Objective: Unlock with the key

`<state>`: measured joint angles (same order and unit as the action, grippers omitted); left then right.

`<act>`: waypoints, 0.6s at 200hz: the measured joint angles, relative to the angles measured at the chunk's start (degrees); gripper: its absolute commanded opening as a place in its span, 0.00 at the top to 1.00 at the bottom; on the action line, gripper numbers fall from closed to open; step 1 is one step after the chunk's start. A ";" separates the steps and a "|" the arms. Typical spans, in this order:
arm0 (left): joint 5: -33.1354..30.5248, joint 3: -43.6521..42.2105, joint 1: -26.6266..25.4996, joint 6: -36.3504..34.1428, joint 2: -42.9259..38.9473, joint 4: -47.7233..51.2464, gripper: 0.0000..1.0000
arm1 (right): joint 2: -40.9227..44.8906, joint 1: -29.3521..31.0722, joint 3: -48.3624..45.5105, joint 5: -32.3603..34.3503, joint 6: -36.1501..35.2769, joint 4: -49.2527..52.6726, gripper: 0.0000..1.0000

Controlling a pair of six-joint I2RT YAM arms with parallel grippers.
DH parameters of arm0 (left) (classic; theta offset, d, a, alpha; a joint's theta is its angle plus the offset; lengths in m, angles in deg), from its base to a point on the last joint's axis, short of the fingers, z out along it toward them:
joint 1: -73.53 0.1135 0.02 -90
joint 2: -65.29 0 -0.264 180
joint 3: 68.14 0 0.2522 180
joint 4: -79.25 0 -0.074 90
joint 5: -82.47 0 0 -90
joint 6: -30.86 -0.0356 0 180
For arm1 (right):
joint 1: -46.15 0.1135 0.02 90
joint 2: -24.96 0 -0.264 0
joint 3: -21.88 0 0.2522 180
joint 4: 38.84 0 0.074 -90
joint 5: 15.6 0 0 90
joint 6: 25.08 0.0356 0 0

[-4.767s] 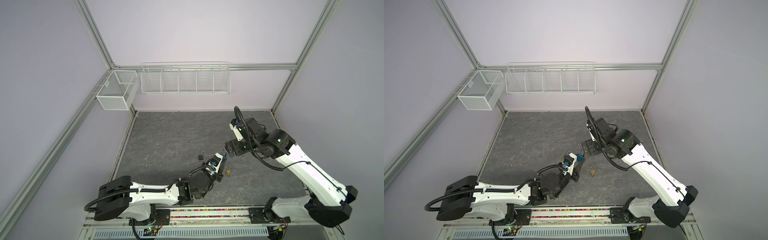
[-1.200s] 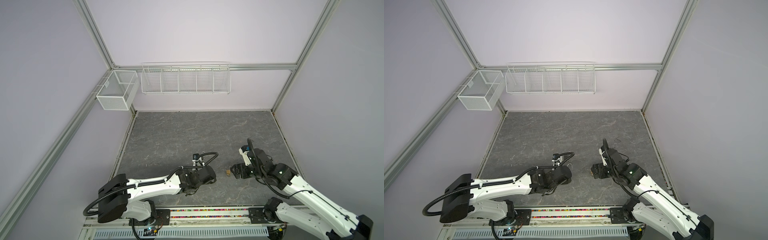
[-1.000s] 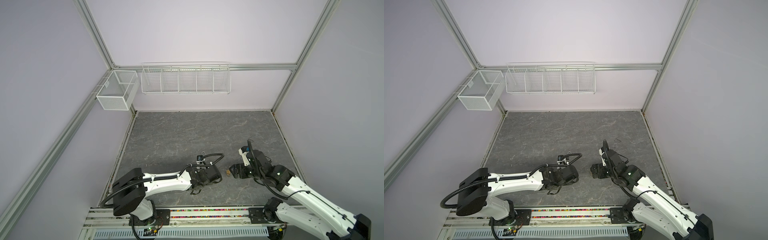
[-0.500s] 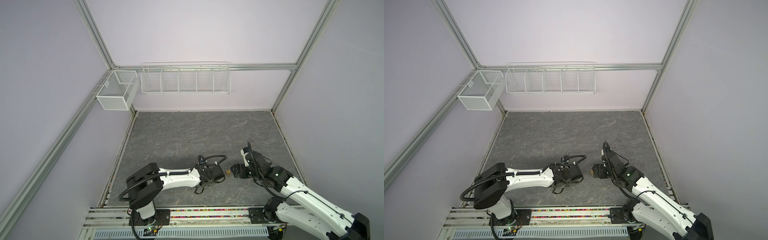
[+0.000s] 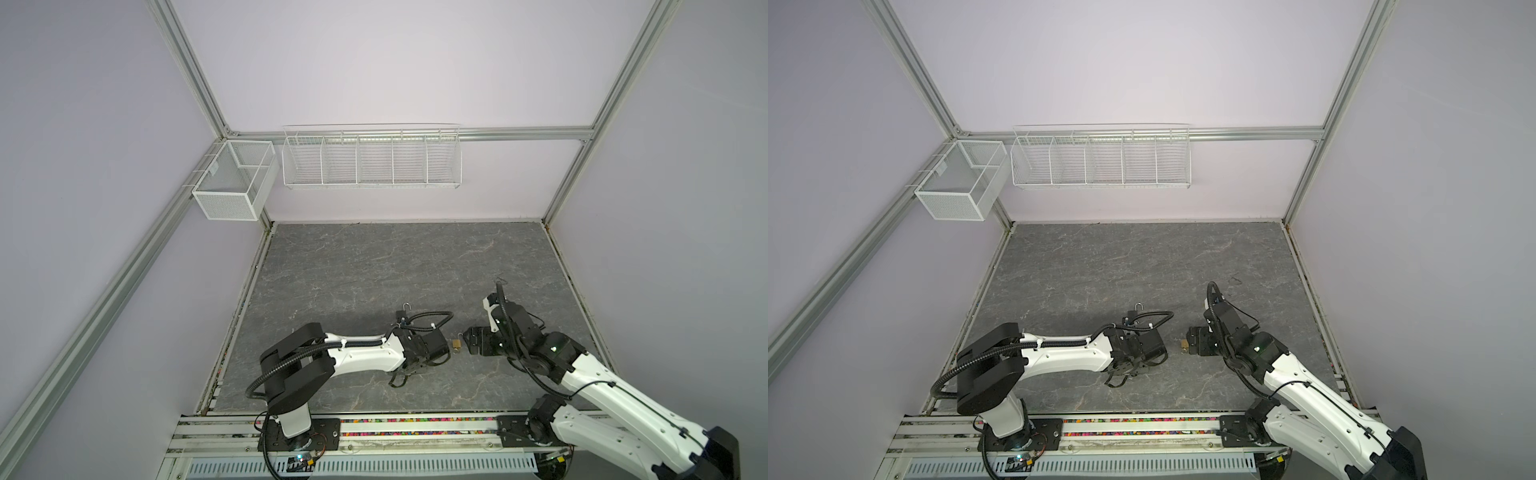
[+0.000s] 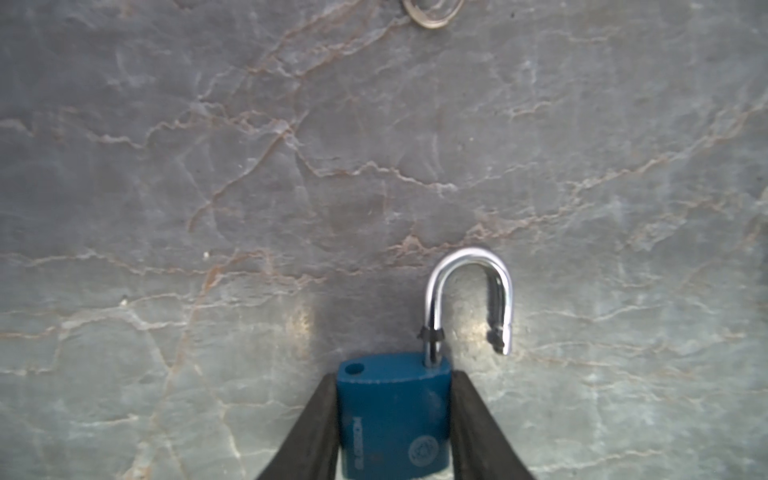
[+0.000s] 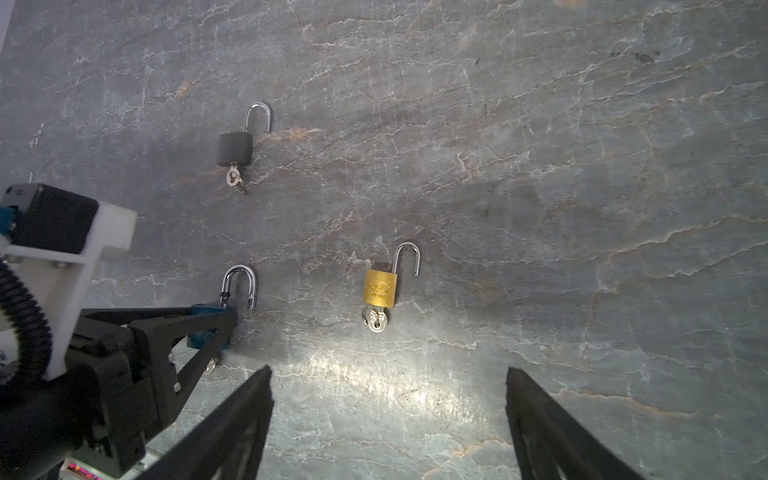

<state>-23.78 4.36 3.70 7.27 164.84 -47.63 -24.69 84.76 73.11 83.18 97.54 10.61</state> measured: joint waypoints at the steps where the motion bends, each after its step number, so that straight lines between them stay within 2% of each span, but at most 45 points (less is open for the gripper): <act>1: -0.02 0.02 0.04 0.07 0.00 0.02 0.49 | 0.00 0.00 0.00 0.00 0.00 0.00 0.11; 9: 0.02 0.35 0.13 0.00 -0.02 0.26 0.48 | 0.04 0.00 0.00 0.20 0.00 0.02 0.11; 38: -0.24 0.66 0.98 -1.03 -1.57 1.16 0.31 | 0.50 -0.46 1.05 1.55 -0.04 1.68 0.11; 57: -1.01 0.90 2.16 -1.86 -4.85 2.32 0.19 | 1.14 -1.01 3.19 3.96 -0.15 3.82 0.11; 70: -2.27 1.22 3.50 -2.95 -8.22 2.99 0.14 | 1.49 -1.99 5.49 6.69 -0.61 5.55 0.11; 83: -3.89 1.77 6.08 -5.20 -12.61 3.37 0.06 | 1.57 -3.96 8.09 9.38 -1.70 6.58 0.11; 105: -8.46 2.60 13.16 -11.80 -21.11 2.05 0.00 | 1.44 -8.39 11.15 14.43 -4.37 6.29 0.11; 120: -11.34 2.78 19.58 -17.09 -25.59 0.07 0.01 | 0.79 -12.02 11.43 18.67 -5.95 4.96 0.11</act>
<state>-35.12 7.14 23.29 -9.82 139.24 -47.57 -23.91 72.74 84.54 101.85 91.59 15.57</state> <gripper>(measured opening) 0.991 0.890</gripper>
